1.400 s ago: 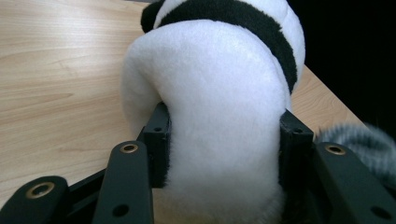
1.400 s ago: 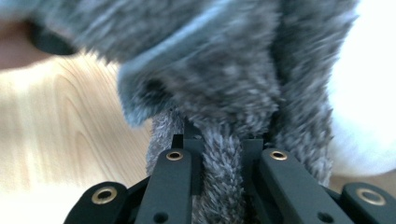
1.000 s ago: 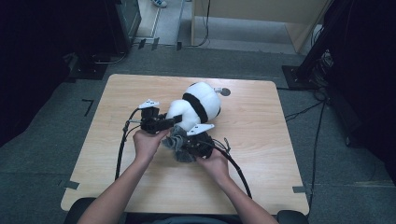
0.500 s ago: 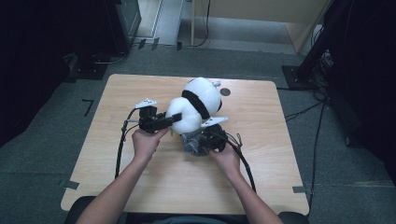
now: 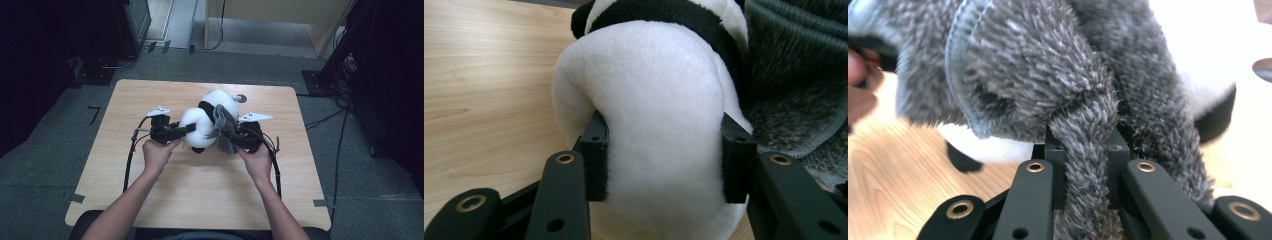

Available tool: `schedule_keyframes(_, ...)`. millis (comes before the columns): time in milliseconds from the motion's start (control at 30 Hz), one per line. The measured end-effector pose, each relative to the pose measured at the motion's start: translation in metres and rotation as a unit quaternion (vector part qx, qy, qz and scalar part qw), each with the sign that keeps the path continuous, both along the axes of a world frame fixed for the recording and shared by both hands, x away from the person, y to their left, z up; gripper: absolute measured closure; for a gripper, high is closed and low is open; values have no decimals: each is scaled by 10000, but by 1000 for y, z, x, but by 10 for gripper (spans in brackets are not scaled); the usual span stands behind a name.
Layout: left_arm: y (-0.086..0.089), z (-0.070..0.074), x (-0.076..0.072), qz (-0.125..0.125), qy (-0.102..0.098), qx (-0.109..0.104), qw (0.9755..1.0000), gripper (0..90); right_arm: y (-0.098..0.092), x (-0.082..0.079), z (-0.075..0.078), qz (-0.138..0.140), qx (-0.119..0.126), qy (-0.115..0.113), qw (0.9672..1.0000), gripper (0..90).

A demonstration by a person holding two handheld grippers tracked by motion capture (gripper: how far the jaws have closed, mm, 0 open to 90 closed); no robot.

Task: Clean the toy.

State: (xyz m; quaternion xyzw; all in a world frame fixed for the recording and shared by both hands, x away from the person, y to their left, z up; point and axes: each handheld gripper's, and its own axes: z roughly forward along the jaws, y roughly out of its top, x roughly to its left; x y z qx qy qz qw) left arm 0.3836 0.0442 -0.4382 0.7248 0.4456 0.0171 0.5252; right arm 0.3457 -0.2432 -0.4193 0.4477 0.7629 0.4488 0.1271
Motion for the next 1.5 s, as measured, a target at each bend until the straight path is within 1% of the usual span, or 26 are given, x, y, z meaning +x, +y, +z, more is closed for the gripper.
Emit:
schedule_keyframes(100,-3,0,-2,-21,-9,-7,10000,524,4,-4,7,90,163,-65,9998,806)
schedule_keyframes(233,-9,0,-4,-71,-21,29,10000,524,16,-10,20,304,348,-264,9986,806)
schedule_keyframes(267,-10,0,-5,-82,-7,26,10000,524,22,-13,23,383,379,-301,9981,805)
schedule_keyframes(333,-13,0,-7,-143,-26,44,9999,524,31,-15,24,492,318,-359,9976,805)
schedule_keyframes(433,-17,1,-9,-185,-1,-13,9998,524,42,-17,21,615,281,-326,9972,805)
schedule_keyframes(533,-19,2,-10,-216,-12,-2,9998,526,54,-20,16,777,213,-301,9963,805)
schedule_keyframes(567,-20,2,-11,-172,-25,61,9998,527,59,-23,13,773,114,-372,9963,805)
schedule_keyframes(600,-20,2,-11,-172,-25,61,9998,527,59,-23,13,773,114,-372,9963,805)
schedule_keyframes(633,-17,2,-9,-131,49,16,9999,527,63,-25,10,787,65,-437,9959,805)
schedule_keyframes(667,-16,1,-9,-113,72,-33,9999,527,64,-25,8,820,112,-423,9957,805)
schedule_keyframes(700,-15,1,-9,-87,55,-20,9999,527,67,-27,5,848,136,-446,9953,805)
schedule_keyframes(733,-15,1,-8,-68,51,-13,10000,527,70,-29,4,849,35,-503,9951,805)
schedule_keyframes(800,-13,1,-7,-33,97,-83,9999,527,78,-33,3,890,-199,-647,9937,805)
schedule_keyframes(833,-12,1,-7,-31,111,-97,9999,527,80,-34,2,924,-207,-669,9933,805)
schedule_keyframes(867,-11,1,-6,8,122,-163,9998,527,82,-35,1,947,-180,-651,9932,805)
schedule_keyframes(933,-9,1,-5,26,136,-187,9997,526,85,-35,-4,1037,2,-561,9930,805)
schedule_keyframes(1000,-7,1,-4,39,141,-180,9997,526,90,-33,-14,1184,196,-301,9923,806)
schedule_keyframes(1033,-6,1,-4,56,142,-185,9997,526,91,-33,-17,1198,161,-310,9922,806)
schedule_keyframes(1067,-6,1,-4,58,144,-195,9997,526,95,-34,-21,1251,15,-330,9916,806)
schedule_keyframes(1133,-6,3,-5,67,129,-242,9996,525,98,-32,-25,1309,-139,-311,9908,806)
schedule_keyframes(1200,-6,3,-5,65,90,-241,9996,524,99,-31,-30,1289,-303,-427,9903,806)
schedule_keyframes(1267,-6,2,-4,88,131,-250,9996,523,99,-30,-34,1287,-381,-466,9899,806)
schedule_keyframes(1300,-6,1,-3,90,134,-228,9996,523,98,-28,-37,1297,-407,-410,9899,806)
schedule_keyframes(1367,-6,-1,-3,76,168,-206,9996,523,98,-27,-42,1325,-541,-407,9889,807)
schedule_keyframes(1433,-5,-1,-3,69,171,-202,9996,525,98,-26,-44,1326,-550,-384,9889,807)
schedule_keyframes(1500,-5,-1,-3,95,189,-238,9995,526,98,-25,-46,1356,-615,-386,9881,808)
